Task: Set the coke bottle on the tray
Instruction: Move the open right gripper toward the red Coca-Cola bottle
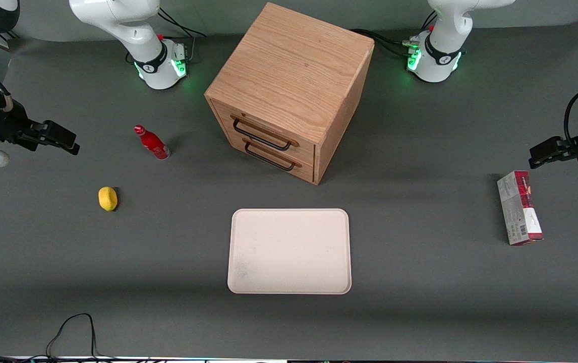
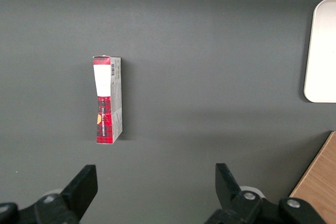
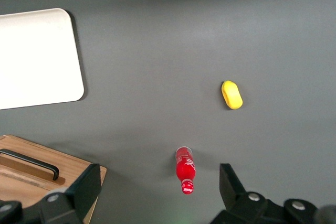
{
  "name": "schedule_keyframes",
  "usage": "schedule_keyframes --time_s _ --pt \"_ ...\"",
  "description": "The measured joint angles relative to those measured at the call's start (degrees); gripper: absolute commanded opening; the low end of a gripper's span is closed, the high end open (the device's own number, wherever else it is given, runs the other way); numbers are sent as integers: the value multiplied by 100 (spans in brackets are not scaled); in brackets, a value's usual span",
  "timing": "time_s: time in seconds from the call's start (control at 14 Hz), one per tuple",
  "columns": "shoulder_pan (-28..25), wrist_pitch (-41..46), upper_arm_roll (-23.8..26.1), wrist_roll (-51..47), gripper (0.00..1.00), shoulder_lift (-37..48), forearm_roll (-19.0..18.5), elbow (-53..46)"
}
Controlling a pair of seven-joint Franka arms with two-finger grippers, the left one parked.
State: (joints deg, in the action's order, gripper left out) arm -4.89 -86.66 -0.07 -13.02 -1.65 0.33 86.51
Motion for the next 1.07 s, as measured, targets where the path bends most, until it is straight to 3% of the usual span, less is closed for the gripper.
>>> schedule_keyframes --time_s 0.5,0.71,1.07 --pt "-6 131 175 10 100 -42 8 403" --pt "-19 -601 251 57 100 103 11 1505" --pt "-21 -2268 269 388 100 1349 12 4187"
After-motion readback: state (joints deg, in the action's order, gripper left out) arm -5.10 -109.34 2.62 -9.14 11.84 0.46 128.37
